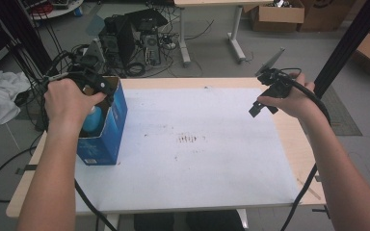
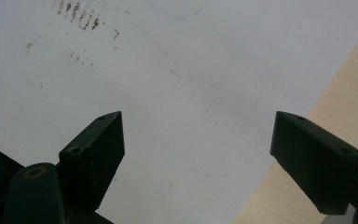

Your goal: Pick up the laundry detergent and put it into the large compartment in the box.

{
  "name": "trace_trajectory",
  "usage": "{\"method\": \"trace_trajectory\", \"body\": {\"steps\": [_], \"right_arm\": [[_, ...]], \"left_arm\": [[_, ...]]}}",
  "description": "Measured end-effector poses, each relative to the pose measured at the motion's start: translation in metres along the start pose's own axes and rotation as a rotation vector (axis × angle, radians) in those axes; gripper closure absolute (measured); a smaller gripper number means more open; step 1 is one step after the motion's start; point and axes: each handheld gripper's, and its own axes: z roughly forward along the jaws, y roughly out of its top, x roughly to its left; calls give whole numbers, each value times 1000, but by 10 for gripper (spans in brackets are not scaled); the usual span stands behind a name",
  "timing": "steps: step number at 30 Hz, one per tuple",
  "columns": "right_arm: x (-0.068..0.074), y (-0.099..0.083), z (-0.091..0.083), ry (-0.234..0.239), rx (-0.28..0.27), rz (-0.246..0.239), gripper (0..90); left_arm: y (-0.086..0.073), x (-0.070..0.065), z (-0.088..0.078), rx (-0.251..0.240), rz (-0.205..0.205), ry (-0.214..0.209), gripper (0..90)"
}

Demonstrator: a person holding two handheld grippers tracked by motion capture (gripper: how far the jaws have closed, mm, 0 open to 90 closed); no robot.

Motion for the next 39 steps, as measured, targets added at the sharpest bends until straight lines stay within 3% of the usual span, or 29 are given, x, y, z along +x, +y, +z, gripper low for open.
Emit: {"method": "trace_trajectory", "body": {"steps": [9, 12, 13, 17, 29, 39], "right_arm": [[-1, -2, -4, 3, -8, 4, 175], [-2, -3, -7, 1, -14, 2, 175], [-2, -3, -7, 1, -13, 4, 175], [-2, -4, -8, -1, -15, 3, 174], [0, -3, -5, 2, -4, -5, 173], [-1, -3, -4, 2, 0, -8, 173]], "left_arm": [[3, -31, -20, -29, 78, 30, 153], [5, -52, -21, -31, 141, 24, 147], [5, -52, -21, -31, 141, 24, 142], [6, -74, -20, -36, 188, -1, 121], [7, -137, 7, -35, 304, -61, 82], [7, -170, 31, -9, 361, -32, 58]]}}
